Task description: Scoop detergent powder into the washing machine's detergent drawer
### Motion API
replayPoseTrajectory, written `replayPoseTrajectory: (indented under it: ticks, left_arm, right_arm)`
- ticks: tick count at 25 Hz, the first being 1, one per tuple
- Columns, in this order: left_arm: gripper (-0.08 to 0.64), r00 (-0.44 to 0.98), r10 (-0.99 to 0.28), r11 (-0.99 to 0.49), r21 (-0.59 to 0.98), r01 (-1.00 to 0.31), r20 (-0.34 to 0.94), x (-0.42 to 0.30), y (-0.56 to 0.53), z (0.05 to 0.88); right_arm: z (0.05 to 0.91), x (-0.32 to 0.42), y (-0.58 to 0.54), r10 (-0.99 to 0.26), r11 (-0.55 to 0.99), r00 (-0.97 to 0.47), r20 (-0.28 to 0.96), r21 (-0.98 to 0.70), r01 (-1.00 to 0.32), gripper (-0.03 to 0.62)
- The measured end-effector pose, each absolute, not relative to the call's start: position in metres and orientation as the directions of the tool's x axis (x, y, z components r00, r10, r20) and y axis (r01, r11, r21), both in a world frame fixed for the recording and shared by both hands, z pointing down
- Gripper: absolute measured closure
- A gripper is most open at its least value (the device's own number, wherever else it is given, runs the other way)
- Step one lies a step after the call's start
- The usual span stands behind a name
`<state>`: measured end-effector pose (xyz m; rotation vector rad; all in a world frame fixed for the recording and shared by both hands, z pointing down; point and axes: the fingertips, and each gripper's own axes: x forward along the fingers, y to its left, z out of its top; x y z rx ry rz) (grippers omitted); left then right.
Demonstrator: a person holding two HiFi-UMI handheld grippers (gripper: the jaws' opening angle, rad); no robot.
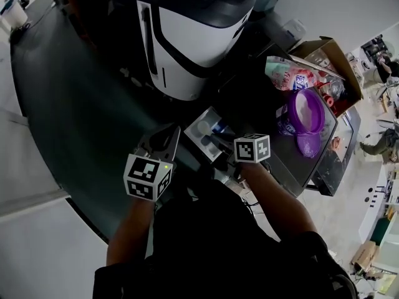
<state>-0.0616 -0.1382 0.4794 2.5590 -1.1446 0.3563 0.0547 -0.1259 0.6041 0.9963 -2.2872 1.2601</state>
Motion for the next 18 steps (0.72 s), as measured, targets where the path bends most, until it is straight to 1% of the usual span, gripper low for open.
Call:
replayPoseTrajectory:
  ticks: [5,18]
  left_arm:
    - [0.554,0.633,-0.689,-0.612,0.184,-0.769,0.354,-0.07,-0.138,0.482]
    - [0.554,0.618,-0.701,-0.595,0.184,-0.782,0.356,-0.079,-0.141,0.481]
  right_arm:
    - [0.616,0.05,-0.125,-0.379,0.4,-0.669,0.639,-0.54,-0.741,0.572]
    - [0.631,0.047,-0.129,-0.343,0.49,-0.589,0.732,-0.396,-0.777,0.572]
